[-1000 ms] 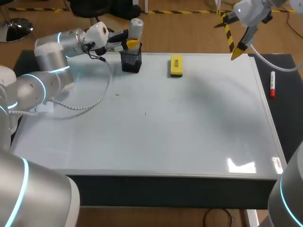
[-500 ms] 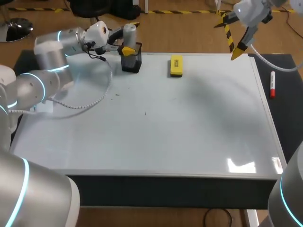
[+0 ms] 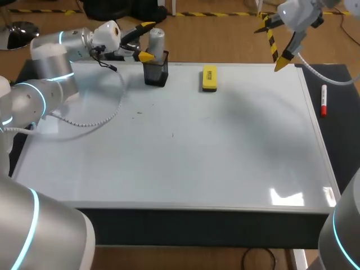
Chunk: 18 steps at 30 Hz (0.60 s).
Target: Pick up the inspection probe, press it on each red-marked spot on the whiteboard one by one, put down the probe, pick up the eraser, and wipe off all the red marks.
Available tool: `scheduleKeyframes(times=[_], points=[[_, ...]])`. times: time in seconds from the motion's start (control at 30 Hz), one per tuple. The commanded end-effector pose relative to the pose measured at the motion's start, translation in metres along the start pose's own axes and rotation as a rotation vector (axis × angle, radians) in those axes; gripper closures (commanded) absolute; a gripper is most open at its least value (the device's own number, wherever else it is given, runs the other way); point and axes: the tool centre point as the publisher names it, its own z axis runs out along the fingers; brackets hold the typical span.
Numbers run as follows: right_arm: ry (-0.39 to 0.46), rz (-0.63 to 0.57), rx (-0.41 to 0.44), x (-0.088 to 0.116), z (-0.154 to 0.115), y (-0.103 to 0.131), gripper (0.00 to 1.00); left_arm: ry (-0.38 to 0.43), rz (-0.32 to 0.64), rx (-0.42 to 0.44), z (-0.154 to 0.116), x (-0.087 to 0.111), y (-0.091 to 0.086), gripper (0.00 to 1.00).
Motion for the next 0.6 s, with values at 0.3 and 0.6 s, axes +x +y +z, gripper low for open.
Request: scheduleKeyframes(times=[0.3, 0.6], points=[[0.003, -0.001, 0.004, 0.0, -0.001, 0.0, 0.0, -0.315, 0.069, -0.129, -0.016, 0.029, -0.027, 0.0], [0.003, -0.001, 0.004, 0.0, -0.001, 0.0, 0.0, -0.422, 0.09, -0.146, -0.029, 0.045, -0.035, 0.0]])
